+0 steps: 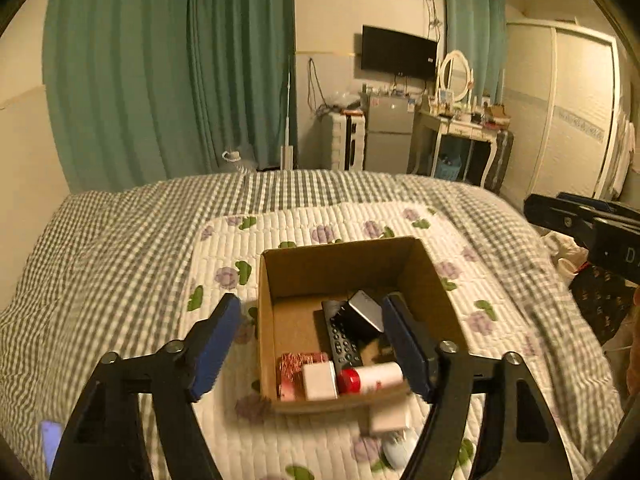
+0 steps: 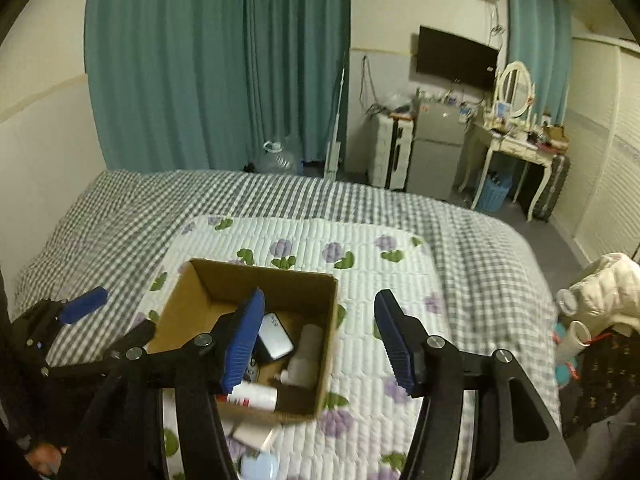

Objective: Organize rigid objects
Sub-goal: 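Open both tools to release the chargers in the box, then withdraw, then lower the right tool to the white charger on the quilt and grasp it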

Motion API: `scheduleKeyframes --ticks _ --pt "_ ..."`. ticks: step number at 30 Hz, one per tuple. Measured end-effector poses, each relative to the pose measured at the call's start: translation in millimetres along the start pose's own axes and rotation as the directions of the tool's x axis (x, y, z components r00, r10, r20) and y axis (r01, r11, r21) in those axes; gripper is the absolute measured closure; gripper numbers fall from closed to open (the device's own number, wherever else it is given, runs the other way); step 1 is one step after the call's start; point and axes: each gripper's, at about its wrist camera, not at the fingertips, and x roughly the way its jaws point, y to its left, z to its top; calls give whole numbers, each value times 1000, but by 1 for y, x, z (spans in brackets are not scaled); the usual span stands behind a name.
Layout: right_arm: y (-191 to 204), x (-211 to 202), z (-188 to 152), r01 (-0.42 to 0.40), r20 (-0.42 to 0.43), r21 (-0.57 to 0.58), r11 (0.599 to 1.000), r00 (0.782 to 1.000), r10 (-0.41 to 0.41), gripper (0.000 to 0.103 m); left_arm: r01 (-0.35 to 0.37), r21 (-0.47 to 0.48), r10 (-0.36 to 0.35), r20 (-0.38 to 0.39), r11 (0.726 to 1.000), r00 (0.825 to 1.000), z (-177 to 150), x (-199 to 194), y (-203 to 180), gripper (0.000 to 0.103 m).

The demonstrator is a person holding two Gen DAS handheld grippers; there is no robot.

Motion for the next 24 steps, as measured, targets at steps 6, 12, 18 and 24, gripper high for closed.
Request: scheduleKeyframes --ticks 6,12,18,24 --pt "2 -59 -24 14 28 10 1000 1000 -14 23 -6 -24 7 40 1000 999 -14 -49 10 9" --pt "2 -71 -66 -5 -1 43 999 1000 5 9 -6 -50 9 54 999 999 -46 -61 18 0" --pt "7 -30 -116 19 -97 71 997 995 -12 8 -25 -22 25 -21 999 999 -91 -30 21 0" --pt "21 28 -153 4 -199 73 997 980 11 8 -41 -26 37 -122 999 992 -130 17 24 0"
